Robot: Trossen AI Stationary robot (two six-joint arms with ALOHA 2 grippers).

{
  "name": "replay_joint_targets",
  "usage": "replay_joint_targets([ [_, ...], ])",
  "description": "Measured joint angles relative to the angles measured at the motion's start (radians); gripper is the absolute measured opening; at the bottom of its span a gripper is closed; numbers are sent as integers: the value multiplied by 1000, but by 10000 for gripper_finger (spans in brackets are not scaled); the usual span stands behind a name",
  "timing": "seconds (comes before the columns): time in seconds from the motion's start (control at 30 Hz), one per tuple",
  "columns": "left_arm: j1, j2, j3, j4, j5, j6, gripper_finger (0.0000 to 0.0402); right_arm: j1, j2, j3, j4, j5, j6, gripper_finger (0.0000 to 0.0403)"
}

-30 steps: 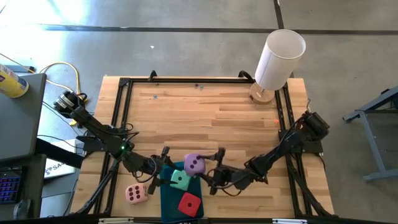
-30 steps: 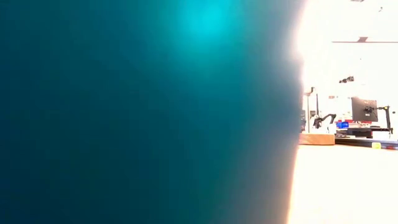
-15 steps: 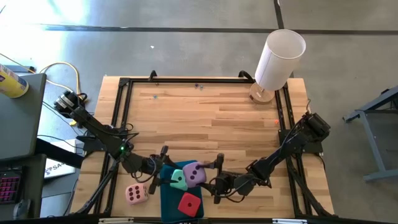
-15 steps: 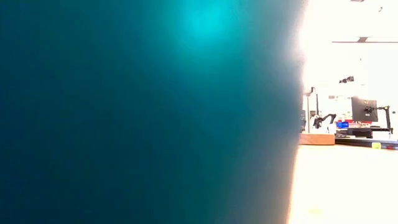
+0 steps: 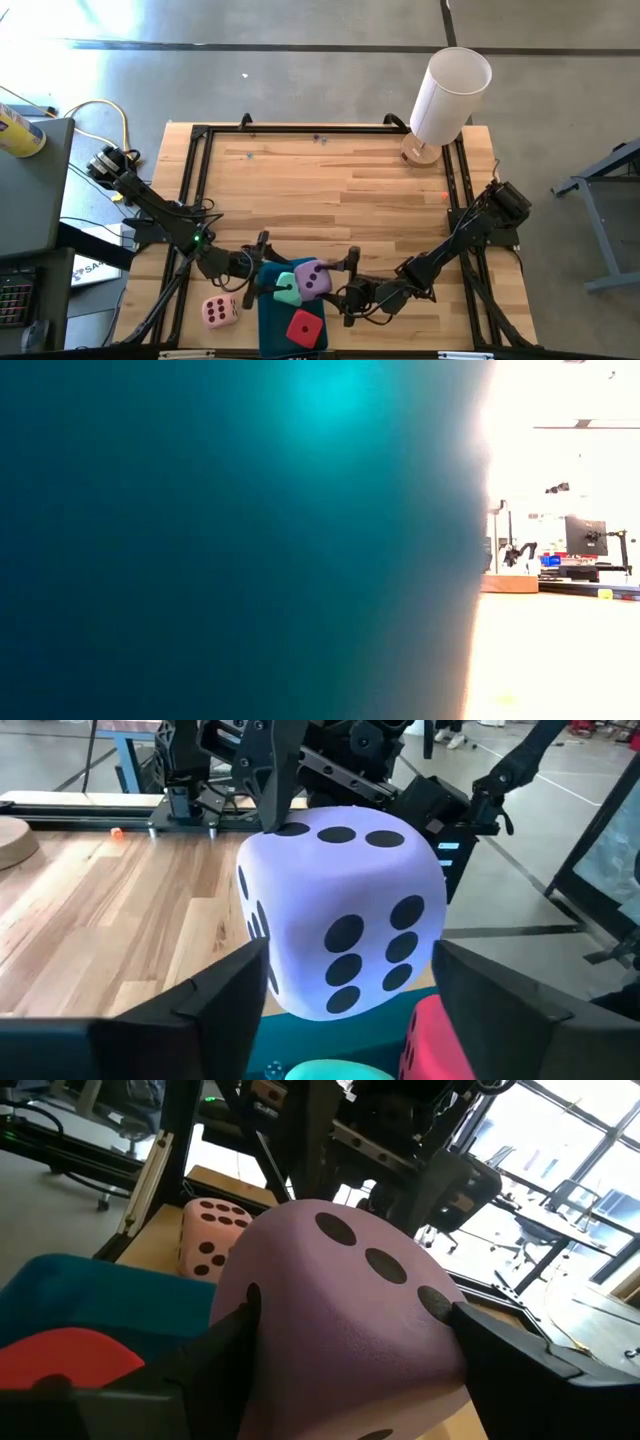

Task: Pick & Place Dice
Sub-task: Put the big violet die into the blue bin

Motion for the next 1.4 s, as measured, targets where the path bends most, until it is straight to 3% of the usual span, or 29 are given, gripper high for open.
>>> replay_joint_targets([
  [0.23,0,0,0,0,0,-9,352,-4,0,0,0,4,-6,288],
  [0.43,3,0,0,0,-6,-14,389,-5,0,0,1,21,-10,288],
  [0.67,-4,0,0,-7,-154,12,393,-14,0,0,10,94,-12,288],
  [0.9,-4,0,0,-35,-170,7,393,-32,0,0,48,158,-36,288],
  [1.4,20,85,0,-31,-310,15,394,-63,0,0,48,164,-41,288],
])
